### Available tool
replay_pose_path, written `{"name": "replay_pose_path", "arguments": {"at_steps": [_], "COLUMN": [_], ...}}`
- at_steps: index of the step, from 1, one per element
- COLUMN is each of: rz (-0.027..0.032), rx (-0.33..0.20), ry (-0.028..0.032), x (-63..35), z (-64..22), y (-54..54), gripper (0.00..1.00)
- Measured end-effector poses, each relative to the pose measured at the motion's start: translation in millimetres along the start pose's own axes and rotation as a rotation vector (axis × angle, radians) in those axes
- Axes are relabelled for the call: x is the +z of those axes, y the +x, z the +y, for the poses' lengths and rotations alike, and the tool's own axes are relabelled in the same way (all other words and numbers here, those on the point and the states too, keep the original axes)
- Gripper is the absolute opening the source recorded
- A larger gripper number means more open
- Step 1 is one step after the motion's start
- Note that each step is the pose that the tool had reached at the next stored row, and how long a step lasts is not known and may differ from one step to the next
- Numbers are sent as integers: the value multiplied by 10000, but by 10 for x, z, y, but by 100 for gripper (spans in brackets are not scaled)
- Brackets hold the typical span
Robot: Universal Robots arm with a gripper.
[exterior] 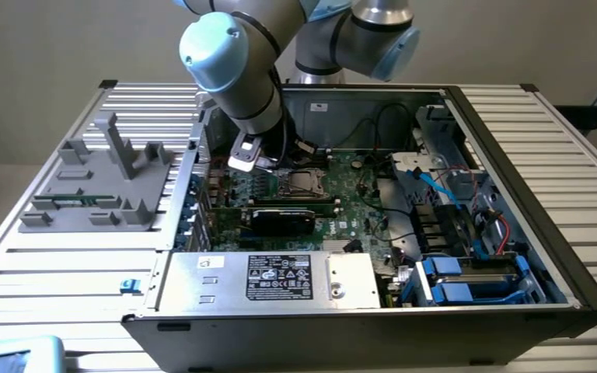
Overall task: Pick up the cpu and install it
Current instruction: 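Install the first cpu locking lever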
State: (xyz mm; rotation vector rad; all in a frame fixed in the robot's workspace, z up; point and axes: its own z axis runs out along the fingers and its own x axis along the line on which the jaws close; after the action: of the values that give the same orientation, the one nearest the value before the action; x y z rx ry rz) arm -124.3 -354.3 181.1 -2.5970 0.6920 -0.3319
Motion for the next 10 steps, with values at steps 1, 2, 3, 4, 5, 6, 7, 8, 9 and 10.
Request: {"name": "replay_pose_path", "arguments": {"at_steps": [1, 2, 3, 4, 5, 6, 7, 8, 9, 10], "rz": [1, 2, 4, 7, 11, 15, 18, 20, 23, 26], "rx": [2, 5, 8, 11, 14, 16, 20, 23, 26, 28], "ry": [0, 3, 4, 4, 2, 0, -2, -3, -4, -4], "x": [-1, -1, -1, -1, -1, -2, -2, -2, -1, 0], "z": [-1, -1, -2, -2, -2, -2, -3, -5, -7, -8], "y": [0, 0, 0, 0, 0, 0, 0, 0, -1, -2], "gripper": [12, 12, 12, 12, 12, 12, 12, 12, 12, 12]}}
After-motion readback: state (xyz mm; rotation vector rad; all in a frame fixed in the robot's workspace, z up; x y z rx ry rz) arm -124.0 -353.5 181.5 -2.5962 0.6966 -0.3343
